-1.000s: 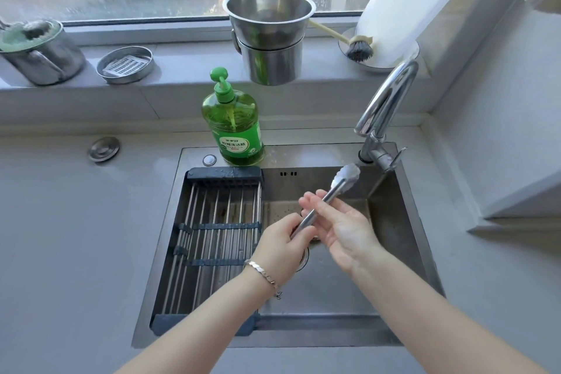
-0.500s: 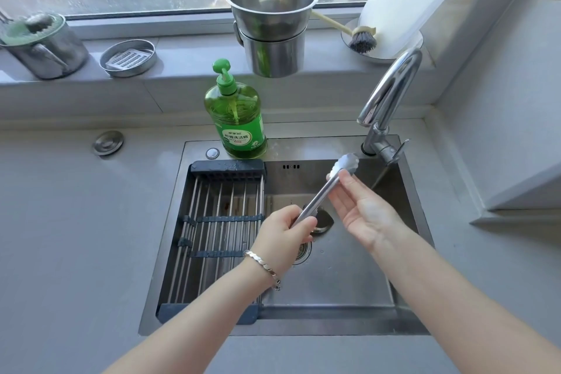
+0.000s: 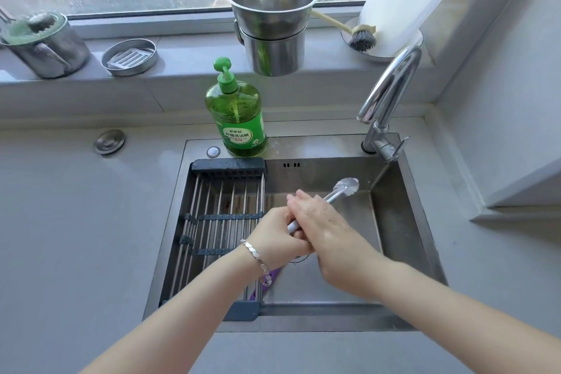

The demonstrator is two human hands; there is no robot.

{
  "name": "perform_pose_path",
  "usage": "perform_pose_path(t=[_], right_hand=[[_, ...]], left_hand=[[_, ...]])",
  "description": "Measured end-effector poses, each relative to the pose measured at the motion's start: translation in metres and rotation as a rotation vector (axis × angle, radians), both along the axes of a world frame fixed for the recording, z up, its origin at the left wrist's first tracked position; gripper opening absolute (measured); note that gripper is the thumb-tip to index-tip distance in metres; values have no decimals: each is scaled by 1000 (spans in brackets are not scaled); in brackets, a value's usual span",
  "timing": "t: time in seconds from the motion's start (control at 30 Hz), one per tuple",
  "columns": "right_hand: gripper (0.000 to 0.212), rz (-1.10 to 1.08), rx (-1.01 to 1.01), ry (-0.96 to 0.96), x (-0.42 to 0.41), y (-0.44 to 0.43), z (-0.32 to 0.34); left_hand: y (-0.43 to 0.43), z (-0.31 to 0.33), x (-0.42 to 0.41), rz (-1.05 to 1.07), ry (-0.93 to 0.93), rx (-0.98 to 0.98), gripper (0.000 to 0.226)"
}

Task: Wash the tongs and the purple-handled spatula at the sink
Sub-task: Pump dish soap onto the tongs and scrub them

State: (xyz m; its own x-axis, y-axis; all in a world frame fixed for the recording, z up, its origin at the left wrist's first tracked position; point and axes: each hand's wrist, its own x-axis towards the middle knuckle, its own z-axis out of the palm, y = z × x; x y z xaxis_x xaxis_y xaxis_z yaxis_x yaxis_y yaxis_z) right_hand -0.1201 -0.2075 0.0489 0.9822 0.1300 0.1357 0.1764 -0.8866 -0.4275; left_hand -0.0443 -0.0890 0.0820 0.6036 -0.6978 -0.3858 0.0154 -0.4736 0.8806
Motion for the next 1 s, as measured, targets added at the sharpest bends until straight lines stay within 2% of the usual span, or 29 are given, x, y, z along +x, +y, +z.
perform_pose_path(t=[0.07, 0.13, 0.23, 0.3, 0.37, 0.4, 0.5, 0.57, 0.67, 0.73, 0.77, 0.8, 0.83, 0.87, 0.9, 0.97, 1.0], right_hand=[[76, -63, -2, 1, 5, -18, 5], [74, -138, -11, 5, 7, -20, 12], [74, 54, 15, 4, -1, 4, 11], [76, 69, 21, -3, 3, -3, 14], [79, -78, 22, 1, 9, -21, 19], [79, -101, 13, 25, 8, -25, 20], [84, 54, 126, 58, -7, -7, 24], [84, 159, 116, 48, -14, -2, 24], [72, 62, 170, 158, -9, -14, 25], [90, 15, 165, 192, -10, -7, 29], [98, 54, 156, 151, -11, 3, 31], [101, 118, 124, 98, -12, 15, 33], [99, 169, 95, 56, -13, 22, 33], [97, 175, 99, 40, -12, 22, 31], [97, 135, 136, 52, -8, 16, 29], [104, -64, 234, 124, -2, -3, 24], [109, -100, 251, 158, -3, -6, 24]], left_hand=[[5, -3, 0, 22, 20, -7, 31], [4, -3, -1, 24, -14, -16, 33], [-1, 2, -1, -46, -146, -28, 22], [2, 2, 2, -67, -52, -84, 28], [5, 5, 4, -55, 94, -151, 31], [5, 5, 5, -56, 101, -169, 27], [3, 8, 5, -70, -15, -194, 20], [3, 7, 2, -47, -71, -188, 14], [1, -2, -2, 27, -129, -142, 21], [-1, -8, -3, 83, -143, -129, 24], [-1, -9, -3, 69, -115, -118, 23], [0, -8, -6, 19, -99, -101, 30], [2, -7, -8, -33, -96, -97, 58], [3, -8, -9, -41, -130, -124, 69], [3, -10, -7, 20, -168, -168, 63], [0, -13, -4, 153, -263, -203, 27], [-2, -11, -4, 167, -276, -202, 21]])
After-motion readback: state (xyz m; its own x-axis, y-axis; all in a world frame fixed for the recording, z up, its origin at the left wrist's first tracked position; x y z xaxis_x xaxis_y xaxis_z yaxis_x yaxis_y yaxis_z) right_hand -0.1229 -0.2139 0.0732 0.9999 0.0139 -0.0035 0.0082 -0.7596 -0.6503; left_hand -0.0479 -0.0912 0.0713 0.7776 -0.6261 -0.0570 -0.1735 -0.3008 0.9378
